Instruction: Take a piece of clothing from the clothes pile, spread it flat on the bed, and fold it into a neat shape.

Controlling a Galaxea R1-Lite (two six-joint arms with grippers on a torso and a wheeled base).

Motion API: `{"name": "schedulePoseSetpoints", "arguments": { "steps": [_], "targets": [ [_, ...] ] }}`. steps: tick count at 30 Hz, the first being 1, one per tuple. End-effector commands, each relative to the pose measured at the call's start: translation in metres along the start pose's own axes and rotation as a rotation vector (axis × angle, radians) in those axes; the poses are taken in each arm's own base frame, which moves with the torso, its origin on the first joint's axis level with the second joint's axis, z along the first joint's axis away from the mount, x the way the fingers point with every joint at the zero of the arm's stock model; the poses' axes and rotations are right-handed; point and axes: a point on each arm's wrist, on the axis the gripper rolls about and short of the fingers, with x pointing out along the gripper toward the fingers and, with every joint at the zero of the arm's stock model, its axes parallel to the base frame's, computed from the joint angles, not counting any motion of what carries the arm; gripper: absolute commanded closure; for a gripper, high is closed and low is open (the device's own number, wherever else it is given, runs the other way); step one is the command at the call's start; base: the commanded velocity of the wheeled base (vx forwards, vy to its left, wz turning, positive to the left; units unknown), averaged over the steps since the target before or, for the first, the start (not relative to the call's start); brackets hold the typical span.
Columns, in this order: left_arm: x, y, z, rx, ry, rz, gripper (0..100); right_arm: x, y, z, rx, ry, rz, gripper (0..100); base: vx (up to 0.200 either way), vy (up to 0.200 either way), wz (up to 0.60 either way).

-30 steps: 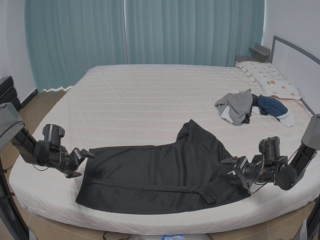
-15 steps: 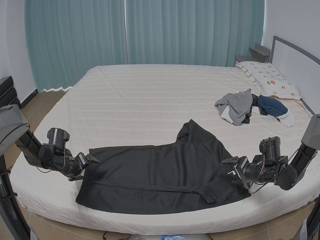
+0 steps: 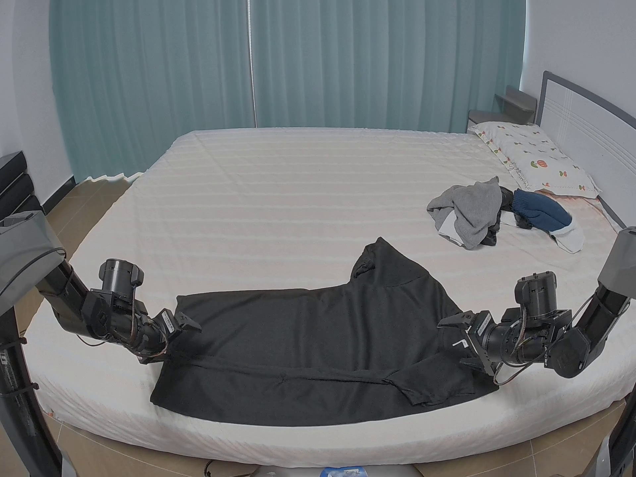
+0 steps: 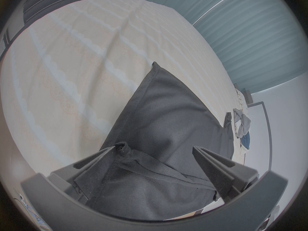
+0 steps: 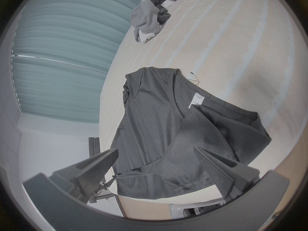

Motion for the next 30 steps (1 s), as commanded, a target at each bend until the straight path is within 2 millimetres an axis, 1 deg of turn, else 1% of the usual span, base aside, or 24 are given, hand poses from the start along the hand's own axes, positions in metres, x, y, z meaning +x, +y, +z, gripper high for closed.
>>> {"name": "schedulePoseSetpoints", "arguments": {
  "steps": [1, 5, 6, 15, 20, 23, 26, 30],
  "targets": [
    [0.003, 0.001, -0.001, -0.002, 0.007, 0.008, 0, 0.000, 0.000, 0.000, 0.000, 0.002, -0.001, 0, 0.000, 0.000, 0.00],
    [0.010, 0.003, -0.003, 0.004, -0.004, 0.052, 0, 0.001, -0.001, 0.000, 0.001, 0.003, -0.004, 0, 0.000, 0.000, 0.00],
    [0.013, 0.004, -0.004, 0.004, -0.006, 0.064, 100, 0.002, -0.001, 0.000, 0.001, 0.004, -0.005, 0, 0.000, 0.000, 0.00],
    [0.011, 0.003, -0.005, 0.003, -0.001, 0.069, 100, 0.002, -0.001, 0.000, 0.001, 0.004, -0.005, 0, 0.000, 0.000, 0.00],
    [-0.002, 0.003, -0.004, -0.005, -0.022, 0.064, 100, 0.002, 0.000, 0.001, 0.001, 0.000, 0.000, 0, 0.000, 0.000, 0.00],
    [-0.012, 0.003, -0.004, -0.010, -0.039, 0.057, 100, -0.002, 0.002, 0.007, -0.006, -0.024, 0.015, 0, 0.000, 0.000, 0.00],
    [-0.016, 0.003, -0.006, -0.009, -0.041, 0.056, 100, -0.002, 0.002, 0.009, -0.032, -0.042, 0.033, 0, 0.000, 0.000, 0.00],
    [-0.023, 0.003, -0.010, -0.009, -0.042, 0.055, 100, 0.000, -0.001, 0.016, -0.086, -0.066, 0.032, 0, 0.000, 0.000, 0.00]
  ]
}}
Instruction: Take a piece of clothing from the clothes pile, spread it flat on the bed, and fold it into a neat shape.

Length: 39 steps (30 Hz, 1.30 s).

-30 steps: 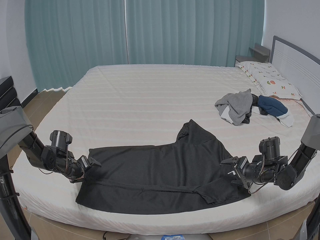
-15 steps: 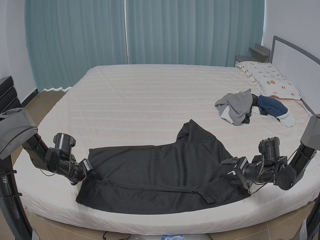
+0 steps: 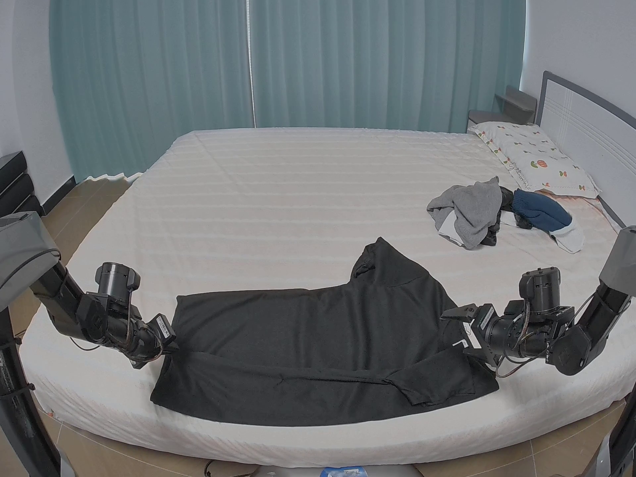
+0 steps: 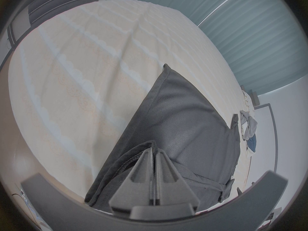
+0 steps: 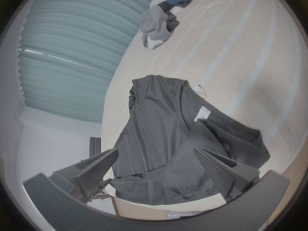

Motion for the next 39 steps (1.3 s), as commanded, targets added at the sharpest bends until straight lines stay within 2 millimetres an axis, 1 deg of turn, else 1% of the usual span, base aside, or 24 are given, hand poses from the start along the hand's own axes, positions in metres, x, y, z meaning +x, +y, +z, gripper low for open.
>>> {"name": "schedulePoseSetpoints", "arguments": {
  "steps": [1, 4, 5, 7, 8, 10, 17, 20, 30, 34, 35, 39],
  "targets": [
    [-0.014, -0.001, -0.003, 0.002, -0.018, -0.012, 100, 0.003, -0.007, 0.007, -0.041, -0.017, -0.017, 0, 0.000, 0.000, 0.00],
    [-0.019, 0.002, -0.004, -0.002, -0.024, -0.010, 100, 0.006, -0.013, 0.013, -0.132, -0.022, -0.035, 0, 0.000, 0.000, 0.00],
    [-0.019, 0.003, -0.004, -0.004, -0.024, -0.009, 100, 0.006, -0.014, 0.013, -0.135, -0.021, -0.036, 0, 0.000, 0.000, 0.00],
    [-0.020, 0.003, -0.003, -0.006, -0.026, -0.009, 100, 0.014, -0.022, 0.011, -0.202, 0.006, -0.055, 0, 0.000, 0.000, 0.00],
    [-0.020, 0.003, -0.003, -0.006, -0.026, -0.009, 100, 0.014, -0.022, 0.011, -0.202, 0.006, -0.055, 0, 0.000, 0.000, 0.00],
    [-0.020, 0.004, -0.003, -0.007, -0.025, -0.009, 100, 0.024, -0.031, 0.012, -0.258, 0.024, -0.071, 0, 0.000, 0.000, 0.00],
    [-0.020, 0.004, -0.003, -0.008, -0.024, -0.008, 100, 0.031, -0.042, 0.011, -0.318, 0.101, -0.034, 0, 0.000, 0.000, 0.00],
    [-0.020, 0.004, -0.004, -0.008, -0.022, -0.010, 100, 0.036, -0.044, 0.014, -0.332, 0.096, -0.031, 0, 0.000, 0.000, 0.00],
    [-0.019, 0.004, -0.004, -0.009, -0.020, -0.008, 100, 0.042, -0.046, 0.015, -0.363, 0.077, -0.012, 0, 0.000, 0.000, 0.00],
    [-0.019, 0.004, -0.004, -0.009, -0.019, -0.007, 100, 0.046, -0.052, 0.012, -0.372, 0.090, -0.024, 0, 0.000, 0.000, 0.00],
    [-0.018, 0.004, -0.004, -0.009, -0.017, -0.006, 100, 0.046, -0.054, 0.012, -0.375, 0.094, -0.028, 100, 0.000, 0.000, 0.00],
    [-0.018, 0.004, -0.004, -0.009, -0.019, -0.007, 100, 0.047, -0.059, 0.014, -0.373, 0.093, -0.040, 100, 0.000, 0.000, 0.00]
  ]
}}
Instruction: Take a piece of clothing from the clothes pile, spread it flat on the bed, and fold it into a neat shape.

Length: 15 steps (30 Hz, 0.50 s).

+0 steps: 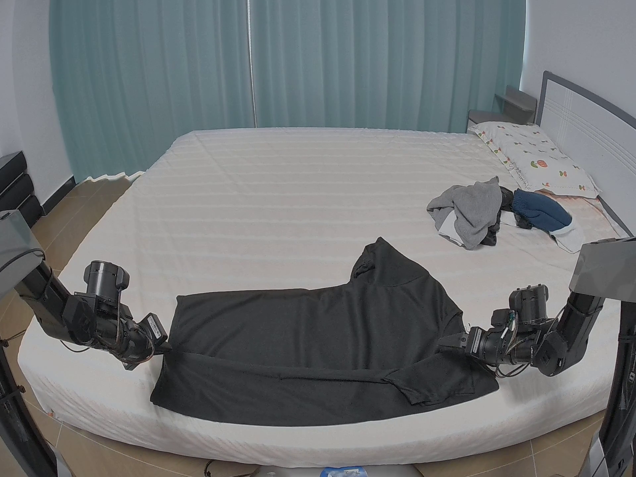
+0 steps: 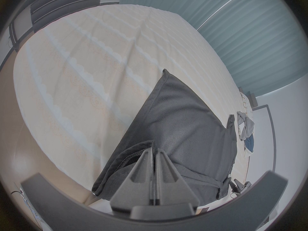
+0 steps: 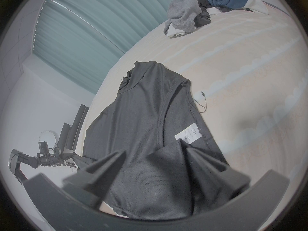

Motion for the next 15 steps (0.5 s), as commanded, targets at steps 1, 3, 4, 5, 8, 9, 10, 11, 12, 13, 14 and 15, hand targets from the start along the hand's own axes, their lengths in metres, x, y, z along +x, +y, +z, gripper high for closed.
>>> {"name": "schedulePoseSetpoints", "arguments": {
  "steps": [1, 3, 4, 5, 8, 9, 10, 11, 12, 13, 14, 15],
  "targets": [
    [0.001, 0.000, 0.000, -0.001, 0.001, 0.001, 100, 0.002, -0.006, -0.003, 0.014, 0.014, -0.015, 100, 0.000, 0.000, 0.00],
    [0.001, 0.000, 0.000, -0.002, 0.002, 0.002, 100, 0.001, -0.007, -0.003, 0.016, 0.011, -0.017, 100, 0.000, 0.000, 0.00],
    [0.001, 0.000, 0.000, -0.002, 0.002, 0.002, 100, -0.001, -0.008, -0.002, 0.015, 0.007, -0.019, 100, 0.000, 0.000, 0.00],
    [0.001, 0.000, -0.001, 0.001, 0.003, 0.001, 100, -0.002, -0.008, -0.002, 0.014, 0.007, -0.020, 100, 0.000, 0.000, 0.00],
    [0.001, 0.001, -0.001, -0.002, 0.003, 0.003, 100, -0.007, -0.008, 0.002, 0.013, -0.012, -0.015, 100, 0.000, 0.000, 0.00],
    [0.001, 0.001, -0.001, -0.002, 0.005, 0.003, 100, -0.009, -0.007, 0.003, 0.013, -0.020, -0.012, 100, 0.000, 0.000, 0.00],
    [0.000, 0.001, -0.001, -0.002, 0.007, 0.005, 100, -0.012, -0.006, 0.004, 0.011, -0.030, -0.001, 100, 0.000, 0.000, 0.00],
    [-0.001, 0.001, -0.002, -0.003, 0.013, 0.010, 100, -0.014, -0.004, 0.005, 0.010, -0.038, 0.010, 100, 0.000, 0.000, 0.00],
    [-0.002, 0.001, -0.003, -0.003, 0.016, 0.013, 100, -0.017, -0.003, 0.005, 0.010, -0.042, 0.018, 100, 0.000, 0.000, 0.00],
    [-0.004, 0.001, -0.003, 0.004, 0.023, 0.018, 100, -0.022, 0.000, 0.006, 0.004, -0.056, 0.032, 100, 0.000, 0.000, 0.00],
    [-0.005, 0.001, -0.004, 0.006, 0.027, 0.021, 100, -0.025, 0.001, 0.007, 0.004, -0.065, 0.035, 100, 0.000, 0.000, 0.00],
    [-0.006, 0.002, -0.004, 0.008, 0.029, 0.023, 100, -0.026, 0.001, 0.007, 0.003, -0.067, 0.037, 100, 0.000, 0.000, 0.00]
  ]
}}
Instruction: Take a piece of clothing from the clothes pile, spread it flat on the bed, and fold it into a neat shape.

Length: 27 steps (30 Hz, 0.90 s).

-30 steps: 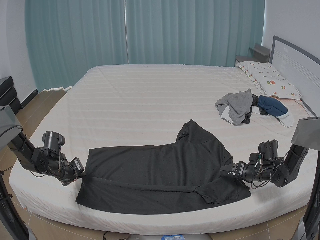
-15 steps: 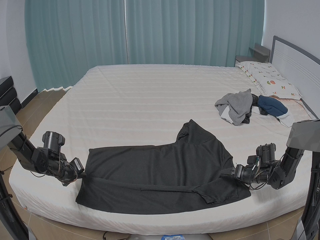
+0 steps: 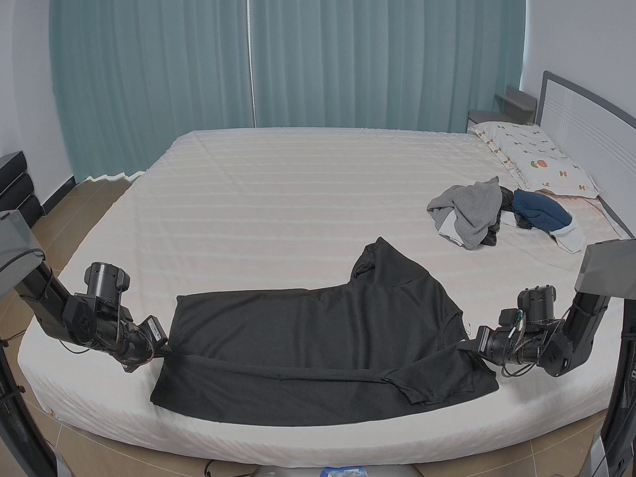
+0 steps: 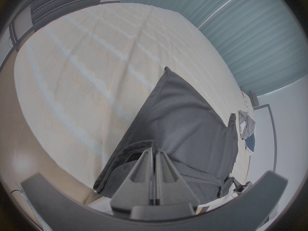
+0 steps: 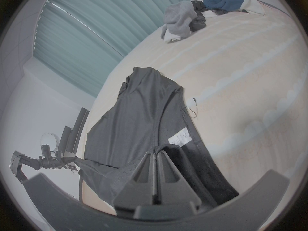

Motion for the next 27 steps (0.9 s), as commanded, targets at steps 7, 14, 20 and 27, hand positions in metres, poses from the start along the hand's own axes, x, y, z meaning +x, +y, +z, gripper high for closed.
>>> {"name": "schedulePoseSetpoints", "arguments": {
  "steps": [7, 14, 20, 27],
  "targets": [
    [-0.023, 0.003, -0.003, -0.001, -0.009, 0.005, 100, -0.041, 0.016, 0.005, -0.015, -0.058, 0.050, 100, 0.000, 0.000, 0.00],
    [-0.041, 0.009, -0.016, 0.016, 0.034, 0.034, 100, -0.063, 0.024, 0.001, -0.023, -0.068, 0.074, 100, 0.000, 0.000, 0.00],
    [-0.043, 0.016, -0.025, 0.032, 0.053, 0.054, 100, -0.086, 0.029, -0.003, -0.025, -0.095, 0.085, 100, 0.000, 0.000, 0.00],
    [-0.055, 0.016, -0.030, 0.034, 0.039, 0.036, 100, -0.109, 0.034, -0.011, -0.030, -0.104, 0.112, 100, 0.000, 0.000, 0.00]
  ]
}}
